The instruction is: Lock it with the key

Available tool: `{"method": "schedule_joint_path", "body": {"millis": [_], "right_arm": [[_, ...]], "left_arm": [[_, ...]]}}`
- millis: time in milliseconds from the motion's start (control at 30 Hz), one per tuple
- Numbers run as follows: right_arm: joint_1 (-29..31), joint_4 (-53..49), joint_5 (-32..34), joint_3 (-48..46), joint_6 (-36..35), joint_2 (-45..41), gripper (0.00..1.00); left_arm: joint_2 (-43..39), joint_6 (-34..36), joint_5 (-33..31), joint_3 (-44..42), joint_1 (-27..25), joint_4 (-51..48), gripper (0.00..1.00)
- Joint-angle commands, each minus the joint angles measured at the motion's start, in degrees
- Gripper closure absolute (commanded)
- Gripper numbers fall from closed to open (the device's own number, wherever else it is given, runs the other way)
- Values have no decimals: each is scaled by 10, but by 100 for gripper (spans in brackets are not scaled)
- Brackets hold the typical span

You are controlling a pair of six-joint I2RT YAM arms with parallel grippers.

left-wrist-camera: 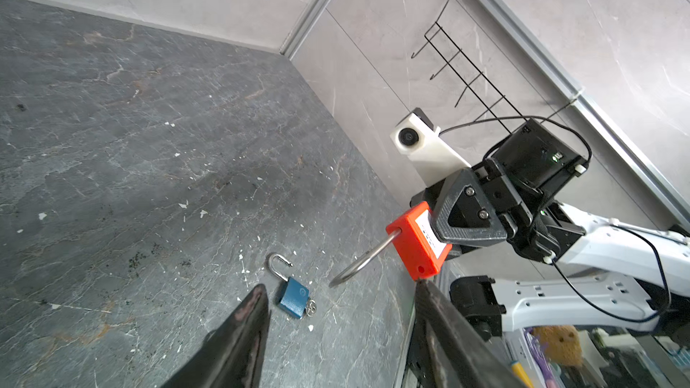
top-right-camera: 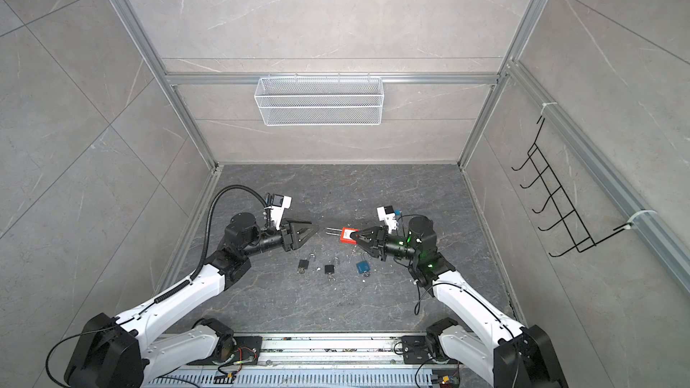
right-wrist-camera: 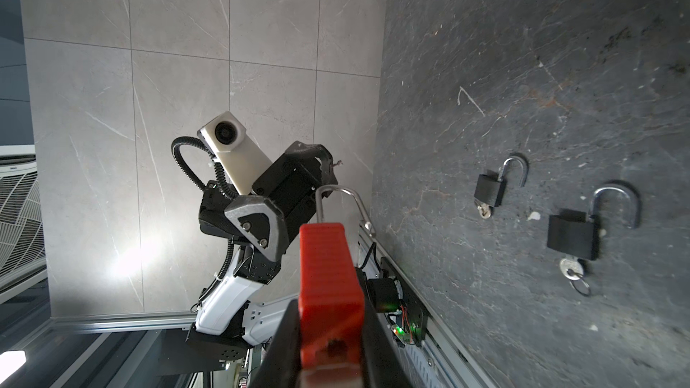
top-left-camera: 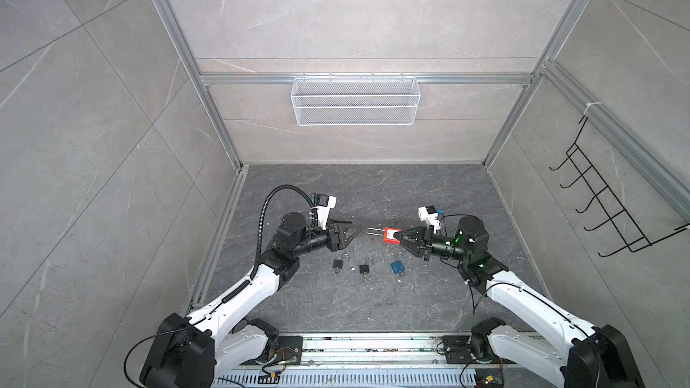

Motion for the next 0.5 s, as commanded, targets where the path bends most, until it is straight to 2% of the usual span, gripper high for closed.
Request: {"method": "schedule_joint_path", "body": {"millis": [0,200,467], "right_arm": [[-4,22,-26,13,25,-12,100],[-4,58,-34,10,47,-1,100],[-3,110,-36,1,78,16,100]], "left_arm": [[14,39,50,32,-1,5,42],[45,15,82,37,-1,40,51],[61,-1,95,31,-7,69,54]]}}
